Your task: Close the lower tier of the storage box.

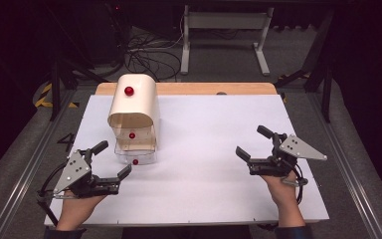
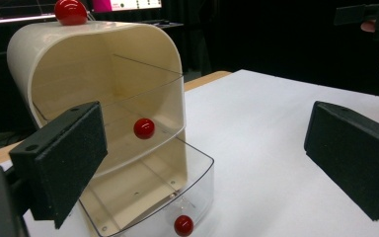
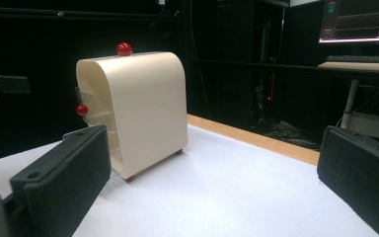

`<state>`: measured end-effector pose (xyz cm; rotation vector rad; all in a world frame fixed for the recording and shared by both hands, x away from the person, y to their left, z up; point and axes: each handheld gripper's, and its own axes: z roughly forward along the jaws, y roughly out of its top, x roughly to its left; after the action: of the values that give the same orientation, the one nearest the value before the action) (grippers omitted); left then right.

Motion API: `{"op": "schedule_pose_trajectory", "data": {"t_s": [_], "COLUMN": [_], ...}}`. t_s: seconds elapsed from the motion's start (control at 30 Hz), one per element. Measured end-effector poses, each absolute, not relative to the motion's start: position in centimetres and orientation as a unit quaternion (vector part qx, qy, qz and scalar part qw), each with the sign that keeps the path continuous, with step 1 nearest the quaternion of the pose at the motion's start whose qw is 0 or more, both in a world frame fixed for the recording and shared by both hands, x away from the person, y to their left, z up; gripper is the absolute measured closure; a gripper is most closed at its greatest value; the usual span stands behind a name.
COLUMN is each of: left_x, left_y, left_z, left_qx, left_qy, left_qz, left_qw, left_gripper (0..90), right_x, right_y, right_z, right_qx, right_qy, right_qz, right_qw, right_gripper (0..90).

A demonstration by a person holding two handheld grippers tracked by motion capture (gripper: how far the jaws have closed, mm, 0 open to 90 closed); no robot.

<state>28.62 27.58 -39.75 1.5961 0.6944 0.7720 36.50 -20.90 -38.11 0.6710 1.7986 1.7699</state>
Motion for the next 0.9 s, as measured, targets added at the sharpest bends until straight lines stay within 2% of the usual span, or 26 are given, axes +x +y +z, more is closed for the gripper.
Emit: {"op": "schedule_pose_trajectory", "data": {"t_s": [0.3, 0.9], "left_x": [28.9, 28.9], "left_y": [27.8, 28.9], "left_z": [-39.8, -40.5], "left_qx": [0.691, 0.717], "left_qy": [0.296, 0.271], "left_qz": [0.333, 0.324], "left_qw": [0.569, 0.555], "left_gripper": [6.6, 39.9], "right_x": [36.2, 35.9], "right_y": [-21.2, -21.9], "right_z": [-38.1, -37.9], "right_qx": [0.250, 0.256], "right_qy": [0.661, 0.652], "right_qz": [0.655, 0.660], "right_qw": [0.266, 0.272], "right_gripper": [0.5, 0.5]}}
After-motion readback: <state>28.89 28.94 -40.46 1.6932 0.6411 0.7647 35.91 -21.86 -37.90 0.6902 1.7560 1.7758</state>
